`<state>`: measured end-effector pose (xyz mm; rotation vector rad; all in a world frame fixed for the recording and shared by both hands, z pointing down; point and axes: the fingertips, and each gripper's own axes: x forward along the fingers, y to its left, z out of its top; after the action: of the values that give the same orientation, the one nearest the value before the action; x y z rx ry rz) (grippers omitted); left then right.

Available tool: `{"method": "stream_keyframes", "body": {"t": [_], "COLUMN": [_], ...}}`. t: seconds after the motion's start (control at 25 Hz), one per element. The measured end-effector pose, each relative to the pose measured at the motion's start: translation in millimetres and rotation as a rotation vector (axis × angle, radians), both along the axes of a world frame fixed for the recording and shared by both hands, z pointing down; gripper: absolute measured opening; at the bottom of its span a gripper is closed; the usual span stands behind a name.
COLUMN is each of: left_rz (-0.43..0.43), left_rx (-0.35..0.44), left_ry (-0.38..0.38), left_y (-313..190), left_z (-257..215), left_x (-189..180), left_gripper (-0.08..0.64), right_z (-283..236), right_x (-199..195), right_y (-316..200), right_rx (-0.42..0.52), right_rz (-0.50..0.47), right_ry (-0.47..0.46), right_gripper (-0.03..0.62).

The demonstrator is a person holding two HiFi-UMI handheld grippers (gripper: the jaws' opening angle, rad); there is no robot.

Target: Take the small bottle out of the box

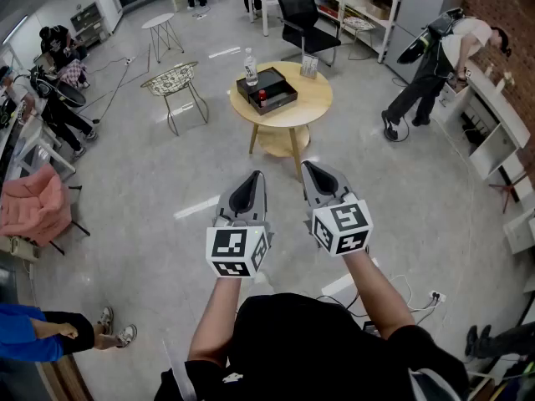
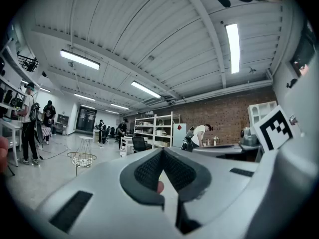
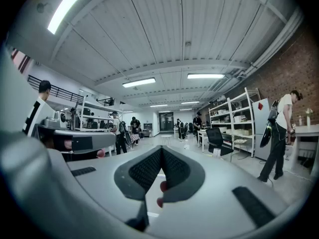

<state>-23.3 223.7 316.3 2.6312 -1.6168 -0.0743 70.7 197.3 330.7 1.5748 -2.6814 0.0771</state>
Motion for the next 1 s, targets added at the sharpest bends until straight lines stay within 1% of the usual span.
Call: {"method": "stream_keyframes", "body": {"t": [0.16,0.52,0.8,1.0], "left_rz": [0.001,-0.003,-0.002,-0.001], "left_rx": [-0.002,-0.006,-0.023,-0.026], "left_ry": [0.007,-0.007,-0.010,-0.009], "left_y": [-2,3,5,-13], "left_z": [-1,1,13,14], "left_x": [-1,14,22,22], "left_gripper": [0.003,0.003,0.003,0.003], "right_z": [0,5,21,22], "right_x": [-2,1,12,12], "right_y": [-1,8,6,-14], "right_rx": [0.002,0.003,-0.027,-0.034], "right_rz": [-0.007,-0.064,-0.056,-0.053], "right_ry": [-0.007,0.005,0.019,0.017], "right_gripper": [-0.002,-0.002,-0.002,-0.002]}}
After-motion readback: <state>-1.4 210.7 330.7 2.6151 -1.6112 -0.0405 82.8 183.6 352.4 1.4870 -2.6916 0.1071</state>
